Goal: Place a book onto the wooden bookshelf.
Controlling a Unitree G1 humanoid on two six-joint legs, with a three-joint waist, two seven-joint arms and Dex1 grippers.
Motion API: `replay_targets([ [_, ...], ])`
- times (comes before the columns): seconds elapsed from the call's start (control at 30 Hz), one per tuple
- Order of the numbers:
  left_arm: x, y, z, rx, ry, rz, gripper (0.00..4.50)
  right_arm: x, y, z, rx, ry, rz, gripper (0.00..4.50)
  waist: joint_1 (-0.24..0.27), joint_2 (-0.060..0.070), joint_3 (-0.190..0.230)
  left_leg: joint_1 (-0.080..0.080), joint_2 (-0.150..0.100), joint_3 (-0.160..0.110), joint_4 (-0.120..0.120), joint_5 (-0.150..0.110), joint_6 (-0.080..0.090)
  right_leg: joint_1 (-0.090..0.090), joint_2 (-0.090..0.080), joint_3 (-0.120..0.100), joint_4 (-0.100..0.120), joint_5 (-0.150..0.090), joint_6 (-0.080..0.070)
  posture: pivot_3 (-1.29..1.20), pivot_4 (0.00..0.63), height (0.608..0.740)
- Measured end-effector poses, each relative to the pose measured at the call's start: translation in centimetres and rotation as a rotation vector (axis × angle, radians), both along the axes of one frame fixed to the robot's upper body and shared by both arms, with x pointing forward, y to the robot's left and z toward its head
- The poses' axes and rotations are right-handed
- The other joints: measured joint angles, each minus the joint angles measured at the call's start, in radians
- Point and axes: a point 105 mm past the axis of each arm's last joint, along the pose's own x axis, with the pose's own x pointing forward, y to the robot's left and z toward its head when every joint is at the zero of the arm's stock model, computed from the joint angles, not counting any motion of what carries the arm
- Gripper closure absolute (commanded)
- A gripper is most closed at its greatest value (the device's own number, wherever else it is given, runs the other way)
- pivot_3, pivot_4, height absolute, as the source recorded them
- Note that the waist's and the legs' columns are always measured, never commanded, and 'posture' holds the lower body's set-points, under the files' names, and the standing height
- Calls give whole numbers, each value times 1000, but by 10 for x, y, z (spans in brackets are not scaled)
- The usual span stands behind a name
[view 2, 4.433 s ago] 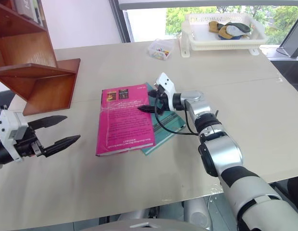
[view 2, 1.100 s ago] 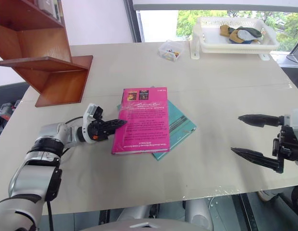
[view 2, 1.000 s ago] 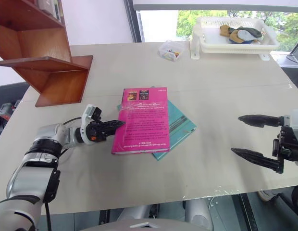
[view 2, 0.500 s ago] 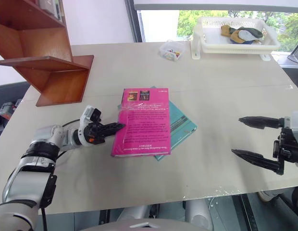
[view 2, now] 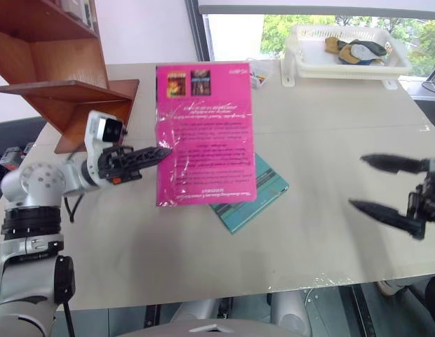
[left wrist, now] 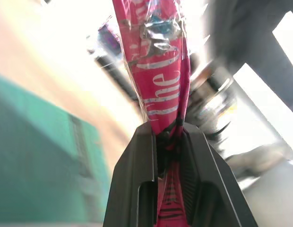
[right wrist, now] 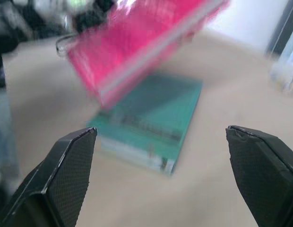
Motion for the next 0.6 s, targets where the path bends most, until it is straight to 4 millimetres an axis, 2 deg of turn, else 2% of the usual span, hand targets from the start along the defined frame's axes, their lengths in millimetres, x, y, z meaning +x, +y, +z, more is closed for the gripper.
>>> replay_targets([
  [0.17,0,10,62,262,-414,92,4343,8,-14,27,275,13,147,0,-4,0,1,0,0,0,-3,0,0,0,0,0,-3,0,0,0,150,740],
  [0.23,-2,14,73,372,-529,112,4343,10,-17,29,328,28,180,0,-6,1,1,0,0,0,-4,0,0,0,0,0,-5,0,0,0,150,740],
  [0.3,0,25,74,598,-661,141,4343,16,-22,34,388,33,223,0,-10,2,1,-1,0,1,-7,0,0,0,0,-1,-7,0,0,0,150,740],
  [0.37,3,31,78,732,-766,161,4343,19,-26,35,421,38,240,0,-12,2,2,-1,0,0,-7,0,0,-1,0,-2,-8,0,0,0,150,740],
  [0.43,6,34,99,828,-928,211,4343,26,-29,36,448,37,256,0,-9,2,2,-4,0,-1,-5,0,0,-2,0,-3,-8,0,0,0,150,740],
  [0.47,6,34,103,832,-948,216,4343,26,-29,35,450,38,258,0,-9,2,2,-5,0,-1,-5,0,0,-2,0,-3,-8,0,0,0,150,740],
  [0.5,2,34,119,868,-1036,241,4343,30,-30,35,462,43,272,0,-9,2,2,-5,0,-1,-5,0,1,-2,0,-4,-8,0,0,0,150,740],
  [0.6,-7,43,135,980,-1149,274,4343,37,-36,32,492,58,279,0,-15,3,2,-6,-1,0,-6,-1,1,-3,0,-5,-9,0,0,0,150,740],
])
